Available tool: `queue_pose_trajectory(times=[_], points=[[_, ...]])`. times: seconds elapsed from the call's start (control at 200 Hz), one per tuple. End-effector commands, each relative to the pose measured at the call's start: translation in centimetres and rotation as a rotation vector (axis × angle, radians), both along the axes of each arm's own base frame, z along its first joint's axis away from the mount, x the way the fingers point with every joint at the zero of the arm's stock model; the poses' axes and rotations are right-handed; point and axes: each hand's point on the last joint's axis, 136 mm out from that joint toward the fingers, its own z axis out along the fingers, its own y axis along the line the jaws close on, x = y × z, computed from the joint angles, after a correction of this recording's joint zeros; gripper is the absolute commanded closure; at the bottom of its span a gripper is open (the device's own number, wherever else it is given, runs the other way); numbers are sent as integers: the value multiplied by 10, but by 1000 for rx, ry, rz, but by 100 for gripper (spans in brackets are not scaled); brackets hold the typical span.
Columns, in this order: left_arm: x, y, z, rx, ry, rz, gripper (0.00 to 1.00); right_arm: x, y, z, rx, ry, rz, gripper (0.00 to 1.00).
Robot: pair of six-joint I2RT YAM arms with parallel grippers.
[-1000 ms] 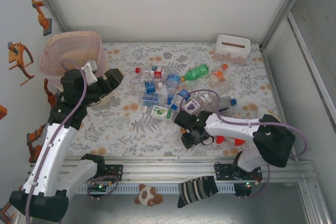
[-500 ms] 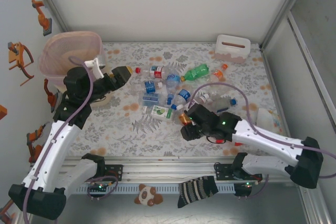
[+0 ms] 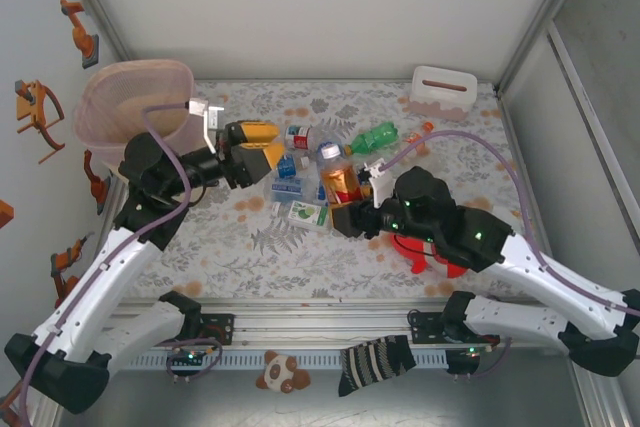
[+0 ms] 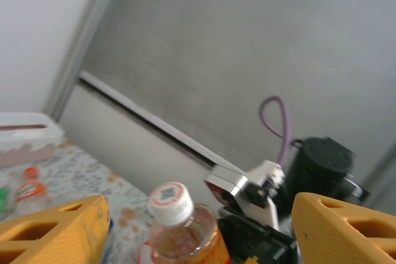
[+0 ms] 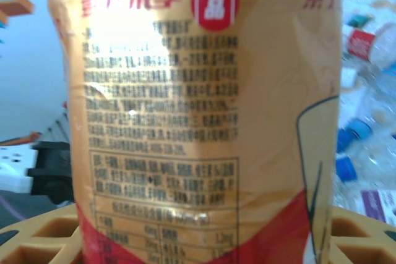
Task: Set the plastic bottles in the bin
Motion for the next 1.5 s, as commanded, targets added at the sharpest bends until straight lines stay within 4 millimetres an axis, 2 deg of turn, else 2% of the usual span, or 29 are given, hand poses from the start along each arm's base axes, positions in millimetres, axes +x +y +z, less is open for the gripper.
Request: queue_pose_trajectory(times=[0.0, 0.165, 0.28, 0.596, 0.951, 1.247, 1.382, 1.492], points=[[-40, -6, 31, -28, -201, -133, 22, -17, 12, 60, 166, -132, 130, 45], [-65, -17, 34, -11, -257, -212, 18, -36, 16, 97, 283, -223, 246, 46], [-74, -26, 34, 13, -272, -247, 18, -52, 19, 118, 360, -269, 339, 46], [-91, -45, 33, 38, -293, -335, 17, -73, 29, 143, 434, -294, 489, 47], [-104, -53, 33, 30, -307, -404, 32, -76, 34, 139, 425, -277, 519, 47], [-110, -53, 37, 7, -341, -424, 50, -77, 31, 137, 425, -260, 513, 47], [-110, -51, 38, 7, -354, -414, 51, -76, 30, 134, 412, -250, 502, 40], [-108, -49, 39, 21, -365, -390, 52, -74, 27, 129, 394, -236, 484, 23]])
